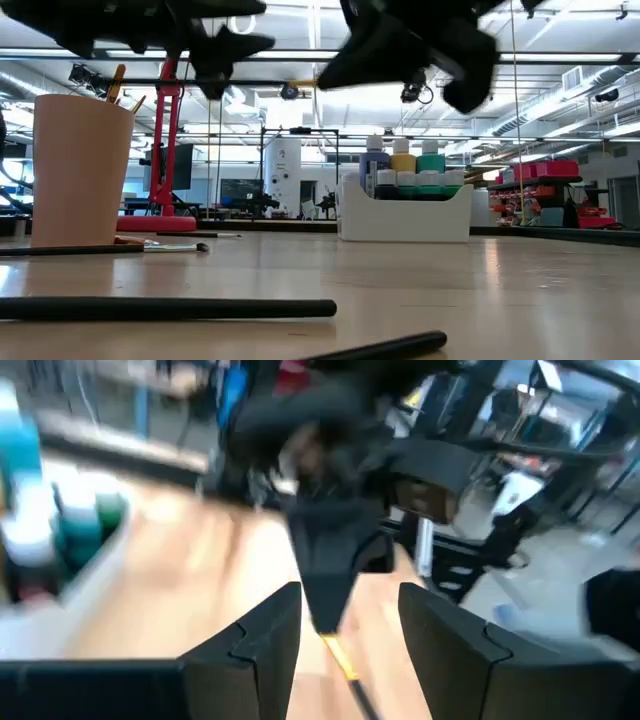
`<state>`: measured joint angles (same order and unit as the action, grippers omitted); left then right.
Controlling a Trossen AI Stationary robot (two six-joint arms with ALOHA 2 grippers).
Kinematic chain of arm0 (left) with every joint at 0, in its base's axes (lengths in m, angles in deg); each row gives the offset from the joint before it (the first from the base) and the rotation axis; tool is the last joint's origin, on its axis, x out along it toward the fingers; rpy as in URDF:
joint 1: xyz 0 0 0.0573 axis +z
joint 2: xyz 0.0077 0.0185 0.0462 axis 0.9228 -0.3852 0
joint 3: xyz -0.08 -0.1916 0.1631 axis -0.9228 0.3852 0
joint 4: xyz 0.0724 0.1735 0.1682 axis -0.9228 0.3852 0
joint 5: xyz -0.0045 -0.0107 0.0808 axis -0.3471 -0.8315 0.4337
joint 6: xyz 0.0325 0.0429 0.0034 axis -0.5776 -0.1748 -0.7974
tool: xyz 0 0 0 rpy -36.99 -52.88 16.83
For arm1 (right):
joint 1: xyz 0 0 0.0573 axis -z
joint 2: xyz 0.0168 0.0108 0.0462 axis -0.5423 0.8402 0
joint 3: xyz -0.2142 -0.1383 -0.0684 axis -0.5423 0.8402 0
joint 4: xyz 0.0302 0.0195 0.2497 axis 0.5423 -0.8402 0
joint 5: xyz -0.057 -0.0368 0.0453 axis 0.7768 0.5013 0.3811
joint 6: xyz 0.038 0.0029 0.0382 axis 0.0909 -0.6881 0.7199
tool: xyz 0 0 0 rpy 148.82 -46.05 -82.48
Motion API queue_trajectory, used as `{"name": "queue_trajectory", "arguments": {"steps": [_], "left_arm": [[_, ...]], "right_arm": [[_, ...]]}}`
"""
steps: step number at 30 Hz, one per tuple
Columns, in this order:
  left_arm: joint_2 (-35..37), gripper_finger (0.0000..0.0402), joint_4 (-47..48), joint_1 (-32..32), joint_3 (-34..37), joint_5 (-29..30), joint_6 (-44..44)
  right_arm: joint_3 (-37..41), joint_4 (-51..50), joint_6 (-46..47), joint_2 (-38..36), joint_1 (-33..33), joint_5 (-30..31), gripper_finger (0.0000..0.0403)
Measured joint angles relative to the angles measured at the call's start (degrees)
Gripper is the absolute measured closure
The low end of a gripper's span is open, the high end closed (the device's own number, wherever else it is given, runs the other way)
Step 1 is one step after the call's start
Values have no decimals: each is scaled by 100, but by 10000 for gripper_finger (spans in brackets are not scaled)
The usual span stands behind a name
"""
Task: Pick & Place Paint Supplies
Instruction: Put the gold paint brush into the orange cup
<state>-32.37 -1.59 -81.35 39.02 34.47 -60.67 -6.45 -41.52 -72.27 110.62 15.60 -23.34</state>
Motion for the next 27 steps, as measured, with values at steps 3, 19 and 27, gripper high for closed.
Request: {"name": "queue_trajectory", "arguments": {"steps": [3,19,27], "left_arm": [[-33,222,349,211,-61,-398,728],[-84,223,562,416,-81,-1516,1773],[-90,223,1134,411,-75,-1223,1612]], "right_arm": [[-414,43,-1181,71,-52,233,402],[-882,801,-4405,817,98,681,403],[-882,1000,-4591,828,92,849,403]]}}
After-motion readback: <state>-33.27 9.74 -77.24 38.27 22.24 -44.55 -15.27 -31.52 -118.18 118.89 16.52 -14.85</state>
